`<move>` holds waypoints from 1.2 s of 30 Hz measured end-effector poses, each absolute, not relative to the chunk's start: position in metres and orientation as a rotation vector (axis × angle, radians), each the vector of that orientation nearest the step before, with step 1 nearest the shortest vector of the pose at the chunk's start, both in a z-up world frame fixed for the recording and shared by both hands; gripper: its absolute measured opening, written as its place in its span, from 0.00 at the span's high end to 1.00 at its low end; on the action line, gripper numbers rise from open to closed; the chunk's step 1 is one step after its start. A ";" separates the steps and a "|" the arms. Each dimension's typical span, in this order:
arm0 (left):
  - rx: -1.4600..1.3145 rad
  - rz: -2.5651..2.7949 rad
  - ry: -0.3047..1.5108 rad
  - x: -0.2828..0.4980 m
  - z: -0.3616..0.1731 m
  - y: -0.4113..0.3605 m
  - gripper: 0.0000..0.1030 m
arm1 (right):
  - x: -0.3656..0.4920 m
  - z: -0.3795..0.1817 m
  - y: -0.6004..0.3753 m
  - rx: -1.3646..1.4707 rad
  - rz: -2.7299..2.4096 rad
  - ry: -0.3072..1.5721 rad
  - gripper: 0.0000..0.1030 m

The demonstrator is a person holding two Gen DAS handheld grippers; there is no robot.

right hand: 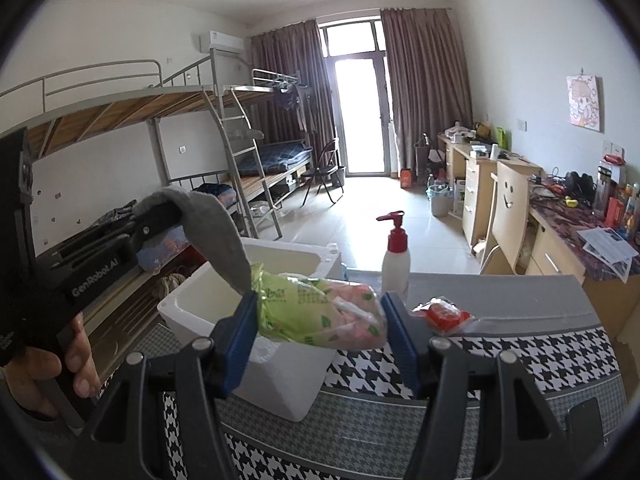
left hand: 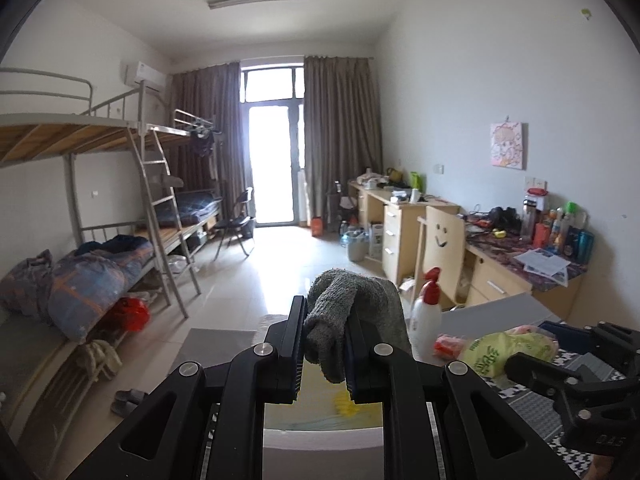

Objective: Organize soft objects
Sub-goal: 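Carry the grey sock and green packet over the white foam box with both tools, then lower the grey sock into the foam box and open the left tool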

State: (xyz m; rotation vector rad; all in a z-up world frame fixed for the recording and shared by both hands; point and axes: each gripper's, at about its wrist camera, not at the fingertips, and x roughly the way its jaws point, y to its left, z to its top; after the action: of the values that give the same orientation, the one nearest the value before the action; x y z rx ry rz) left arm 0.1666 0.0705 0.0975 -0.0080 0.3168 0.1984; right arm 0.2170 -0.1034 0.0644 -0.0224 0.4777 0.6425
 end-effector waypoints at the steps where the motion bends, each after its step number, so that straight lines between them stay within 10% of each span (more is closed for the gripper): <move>1: -0.007 0.207 0.319 0.168 0.097 0.072 0.83 | 0.217 0.064 -0.103 -0.024 0.646 0.478 0.36; 23: -0.006 0.197 0.452 0.203 0.064 0.094 0.81 | 0.224 0.057 -0.076 -0.063 0.650 0.495 0.36; 28: -0.021 0.193 0.474 0.210 0.056 0.104 0.25 | 0.228 0.054 -0.075 -0.054 0.627 0.502 0.36; 36: -0.070 0.201 0.458 0.204 0.055 0.114 0.01 | 0.232 0.052 -0.070 -0.055 0.605 0.513 0.36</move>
State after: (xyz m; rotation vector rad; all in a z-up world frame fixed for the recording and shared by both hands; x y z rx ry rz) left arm 0.2044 0.1145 0.0553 -0.0701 0.4578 0.2009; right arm 0.2316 -0.0698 0.0515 -0.0554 0.5131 0.6050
